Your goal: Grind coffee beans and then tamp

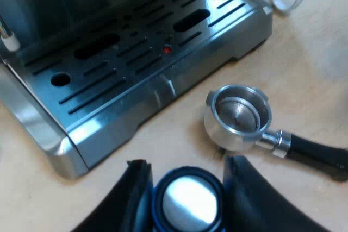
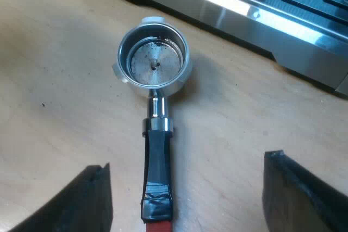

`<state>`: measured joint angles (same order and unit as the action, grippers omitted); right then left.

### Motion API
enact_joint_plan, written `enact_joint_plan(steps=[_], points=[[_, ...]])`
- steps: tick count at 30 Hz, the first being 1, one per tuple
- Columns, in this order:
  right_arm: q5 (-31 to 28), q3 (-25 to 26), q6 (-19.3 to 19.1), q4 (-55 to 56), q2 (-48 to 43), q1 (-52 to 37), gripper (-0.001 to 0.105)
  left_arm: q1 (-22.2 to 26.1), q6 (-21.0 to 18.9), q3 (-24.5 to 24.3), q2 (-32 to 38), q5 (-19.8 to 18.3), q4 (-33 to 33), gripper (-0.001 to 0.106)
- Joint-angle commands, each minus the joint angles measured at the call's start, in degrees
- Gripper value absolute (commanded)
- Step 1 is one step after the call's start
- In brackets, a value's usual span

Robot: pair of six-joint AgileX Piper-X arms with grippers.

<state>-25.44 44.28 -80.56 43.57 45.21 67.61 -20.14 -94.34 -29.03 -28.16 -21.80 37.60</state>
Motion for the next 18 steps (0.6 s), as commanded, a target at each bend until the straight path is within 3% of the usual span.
enact_joint_plan(steps=[1,8,13,18], points=[[-1.8,0.2,-0.2,-0.1,-0.3,0.0,0.060,-0.2,-0.1,-1.7,0.5,0.1,1.2,0.007],[-1.8,0.2,-0.2,-2.4,-0.3,-0.1,0.060,-0.9,-0.1,-2.9,-0.2,-0.8,1.1,0.001],[-1.8,0.1,-0.5,-5.2,0.2,-0.1,0.060,-5.6,-0.1,-2.9,-2.7,-0.7,0.8,0.001],[-7.0,-3.1,-0.5,-9.2,0.9,-0.1,0.060,-7.6,-0.1,-2.9,-5.1,-0.7,-1.6,0.001]])
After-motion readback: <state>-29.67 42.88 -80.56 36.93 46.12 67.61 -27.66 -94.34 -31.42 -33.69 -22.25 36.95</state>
